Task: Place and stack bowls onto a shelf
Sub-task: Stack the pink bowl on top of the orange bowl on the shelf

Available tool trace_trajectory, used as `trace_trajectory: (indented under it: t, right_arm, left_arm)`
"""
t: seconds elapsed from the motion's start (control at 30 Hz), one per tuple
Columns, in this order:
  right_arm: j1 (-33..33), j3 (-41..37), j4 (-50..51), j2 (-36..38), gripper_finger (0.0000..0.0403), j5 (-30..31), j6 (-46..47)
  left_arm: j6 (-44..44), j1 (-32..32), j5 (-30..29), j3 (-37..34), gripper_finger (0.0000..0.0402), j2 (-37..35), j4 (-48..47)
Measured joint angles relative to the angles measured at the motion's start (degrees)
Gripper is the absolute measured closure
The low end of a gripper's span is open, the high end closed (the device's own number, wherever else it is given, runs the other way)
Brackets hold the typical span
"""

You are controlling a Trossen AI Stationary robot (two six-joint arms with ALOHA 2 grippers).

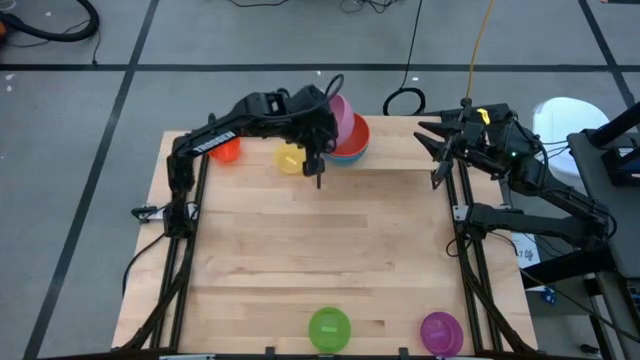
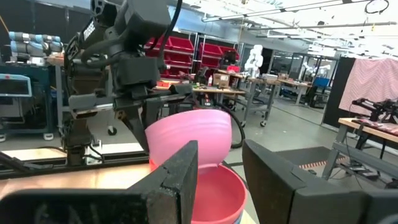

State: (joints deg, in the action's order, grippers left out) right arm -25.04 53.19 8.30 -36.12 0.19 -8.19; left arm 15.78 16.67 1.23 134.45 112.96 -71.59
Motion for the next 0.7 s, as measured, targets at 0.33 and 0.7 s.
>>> trace_trajectory:
  t: [0.33,0.7]
  right_arm:
    - [-0.02,0.00,0.12,0.00,0.0284,0.00,-0.15]
    - [-0.02,0.00,0.37,0.00,0.0284,0.00,-0.20]
  left_arm:
    - [0.21,-0.24,0.40,0.00,0.0374,2.76,-2.36]
    - [-1.29,-0.24,-3.20,0.00,0.0357,2.48,0.97]
